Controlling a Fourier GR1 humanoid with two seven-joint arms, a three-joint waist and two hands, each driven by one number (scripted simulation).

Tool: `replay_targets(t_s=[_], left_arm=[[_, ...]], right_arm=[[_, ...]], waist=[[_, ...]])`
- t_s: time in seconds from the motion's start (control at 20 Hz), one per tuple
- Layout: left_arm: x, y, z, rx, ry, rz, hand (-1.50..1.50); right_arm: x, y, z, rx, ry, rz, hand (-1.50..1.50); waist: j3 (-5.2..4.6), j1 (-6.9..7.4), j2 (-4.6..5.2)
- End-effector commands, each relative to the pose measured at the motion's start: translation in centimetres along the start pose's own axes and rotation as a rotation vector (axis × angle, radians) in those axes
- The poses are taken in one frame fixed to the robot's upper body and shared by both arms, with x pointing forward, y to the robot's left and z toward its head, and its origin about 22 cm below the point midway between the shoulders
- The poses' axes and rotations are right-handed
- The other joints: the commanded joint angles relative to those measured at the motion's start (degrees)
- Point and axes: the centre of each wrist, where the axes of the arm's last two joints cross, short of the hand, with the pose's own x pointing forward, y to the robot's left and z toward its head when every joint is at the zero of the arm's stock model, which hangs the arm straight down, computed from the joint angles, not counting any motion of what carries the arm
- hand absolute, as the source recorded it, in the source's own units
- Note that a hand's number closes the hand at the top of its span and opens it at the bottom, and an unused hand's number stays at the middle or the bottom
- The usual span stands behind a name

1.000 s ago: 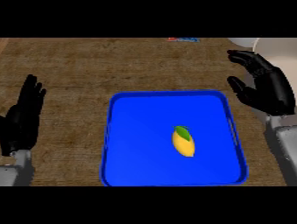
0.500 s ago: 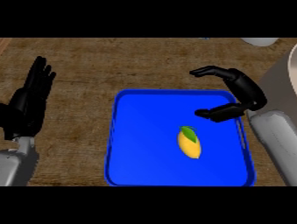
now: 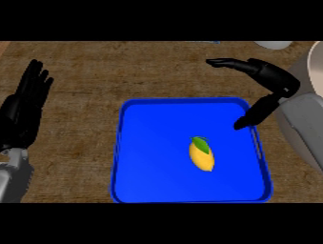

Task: Pick the lemon from the tray and place it in the pot

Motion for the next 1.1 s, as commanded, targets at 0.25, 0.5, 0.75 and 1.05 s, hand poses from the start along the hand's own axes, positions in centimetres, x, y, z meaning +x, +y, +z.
replay_targets(t_s=[0.25,0.5,0.75,1.05], left_arm=[[-0.3,-0.1,0.3,0.011,0.021,0.001,0.0],[-0.2,2.5,0.4,0.027,0.015,-0.01,0.0],[-2.1,1.3,-0.3,0.032,0.022,-0.005,0.0],[0.5,0.9,-1.2,0.045,0.011,-0.002,0.0]], right_arm=[[4.2,2.3,-5.5,0.523,0.121,0.249,-1.5],[5.4,5.8,-7.1,0.672,0.171,0.323,-1.5],[5.0,7.3,-5.4,0.679,0.225,0.32,-1.5],[5.9,8.0,-5.0,0.698,0.24,0.319,-1.5]], waist=[[-0.1,-1.5,-0.64],[-0.11,-1.7,-0.6],[-0.06,-1.97,-0.32],[-0.04,-1.83,-0.37]])
